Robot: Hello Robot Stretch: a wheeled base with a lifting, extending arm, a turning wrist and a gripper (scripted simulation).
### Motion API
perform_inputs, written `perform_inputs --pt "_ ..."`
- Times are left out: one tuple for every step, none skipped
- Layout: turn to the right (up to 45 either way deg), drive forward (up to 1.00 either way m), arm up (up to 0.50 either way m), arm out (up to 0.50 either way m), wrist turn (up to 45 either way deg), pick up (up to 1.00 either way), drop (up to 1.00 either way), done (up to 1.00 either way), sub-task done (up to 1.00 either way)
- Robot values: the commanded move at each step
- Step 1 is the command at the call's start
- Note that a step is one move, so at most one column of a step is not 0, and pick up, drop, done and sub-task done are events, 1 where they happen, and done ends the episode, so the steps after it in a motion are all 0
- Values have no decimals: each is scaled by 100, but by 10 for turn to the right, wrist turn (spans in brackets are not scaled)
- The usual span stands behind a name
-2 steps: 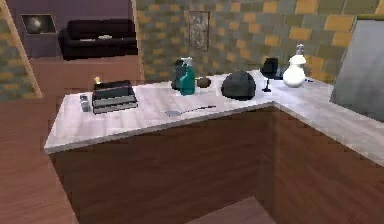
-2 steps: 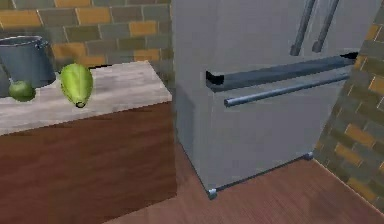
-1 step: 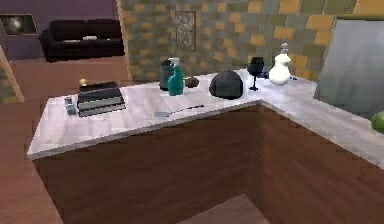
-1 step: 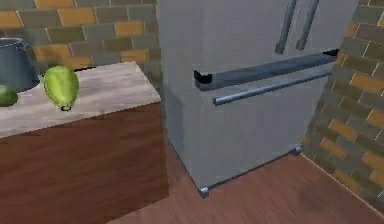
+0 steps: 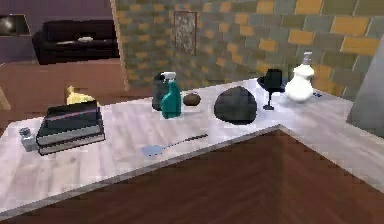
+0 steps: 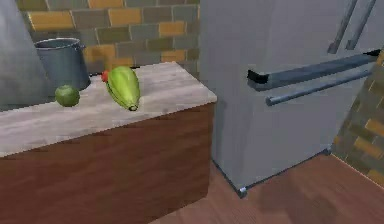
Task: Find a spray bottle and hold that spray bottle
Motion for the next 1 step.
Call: perform_inputs --pt "-450 0 0 0 0 0 0 0 0"
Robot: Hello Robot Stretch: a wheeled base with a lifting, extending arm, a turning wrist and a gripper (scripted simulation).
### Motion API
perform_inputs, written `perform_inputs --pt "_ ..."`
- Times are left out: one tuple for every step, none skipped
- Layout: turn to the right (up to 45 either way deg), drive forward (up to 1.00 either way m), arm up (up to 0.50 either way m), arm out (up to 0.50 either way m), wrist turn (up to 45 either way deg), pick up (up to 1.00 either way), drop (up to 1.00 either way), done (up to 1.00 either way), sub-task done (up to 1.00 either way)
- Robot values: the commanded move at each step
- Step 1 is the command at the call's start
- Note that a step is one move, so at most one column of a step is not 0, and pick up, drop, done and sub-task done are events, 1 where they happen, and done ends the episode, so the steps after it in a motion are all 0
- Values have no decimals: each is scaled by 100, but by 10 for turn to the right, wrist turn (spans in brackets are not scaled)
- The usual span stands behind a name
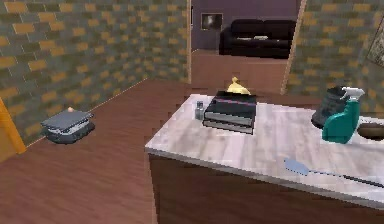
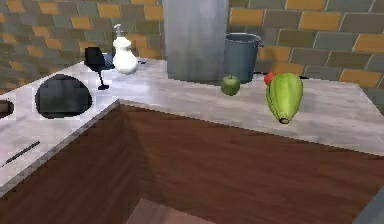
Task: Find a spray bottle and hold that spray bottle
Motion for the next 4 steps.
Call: perform_inputs --pt "-450 0 0 0 0 0 0 0 0" --pt "450 0 0 0 0 0 0 0 0" --pt "120 0 0 0 0 0 0 0 0" --pt "0 35 0 0 0 0 0 0 0"
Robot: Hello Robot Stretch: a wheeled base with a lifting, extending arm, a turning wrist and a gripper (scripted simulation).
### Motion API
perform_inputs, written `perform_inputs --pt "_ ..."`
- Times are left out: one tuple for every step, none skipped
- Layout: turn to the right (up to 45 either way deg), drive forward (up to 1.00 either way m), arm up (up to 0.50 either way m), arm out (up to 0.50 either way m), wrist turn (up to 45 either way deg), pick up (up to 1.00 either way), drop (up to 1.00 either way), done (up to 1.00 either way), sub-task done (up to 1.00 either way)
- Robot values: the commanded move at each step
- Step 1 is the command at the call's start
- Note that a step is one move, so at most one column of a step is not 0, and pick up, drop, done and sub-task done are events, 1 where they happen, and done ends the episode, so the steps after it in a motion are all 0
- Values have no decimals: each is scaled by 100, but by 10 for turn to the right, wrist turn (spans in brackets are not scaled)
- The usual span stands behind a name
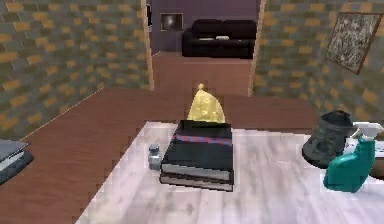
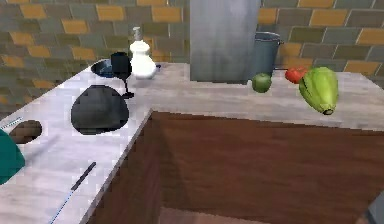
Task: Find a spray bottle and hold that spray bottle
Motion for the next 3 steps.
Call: perform_inputs --pt "-390 0 0 0 0 0 0 0 0" --pt "0 0 50 0 0 0 0 0 0" --pt "0 0 38 0 0 0 0 0 0"
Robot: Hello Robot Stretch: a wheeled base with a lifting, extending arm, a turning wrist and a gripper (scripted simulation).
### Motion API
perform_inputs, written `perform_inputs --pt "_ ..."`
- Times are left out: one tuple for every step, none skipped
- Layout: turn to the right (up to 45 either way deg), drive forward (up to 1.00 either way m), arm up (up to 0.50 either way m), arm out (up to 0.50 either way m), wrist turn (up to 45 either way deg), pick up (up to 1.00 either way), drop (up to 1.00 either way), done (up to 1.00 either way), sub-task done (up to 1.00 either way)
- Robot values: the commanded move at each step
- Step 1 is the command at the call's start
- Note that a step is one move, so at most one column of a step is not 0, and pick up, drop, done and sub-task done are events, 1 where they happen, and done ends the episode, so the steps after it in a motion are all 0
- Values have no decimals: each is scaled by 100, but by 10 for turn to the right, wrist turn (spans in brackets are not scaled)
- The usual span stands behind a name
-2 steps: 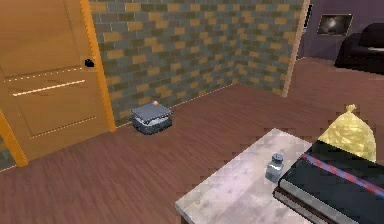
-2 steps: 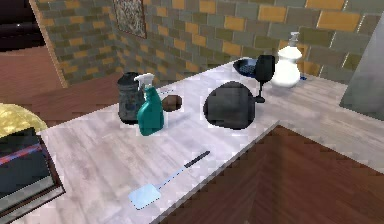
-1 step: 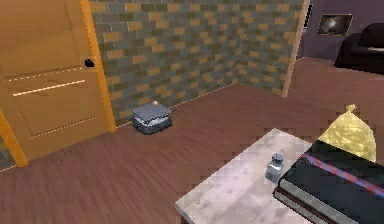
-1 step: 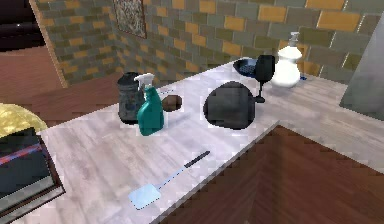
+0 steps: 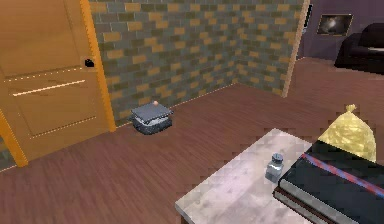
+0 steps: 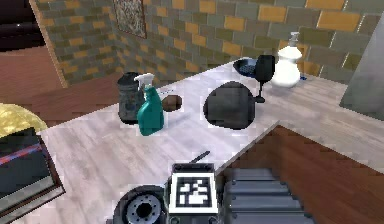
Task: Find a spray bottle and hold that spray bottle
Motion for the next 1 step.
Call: perform_inputs --pt "0 0 0 36 0 0 0 0 0"
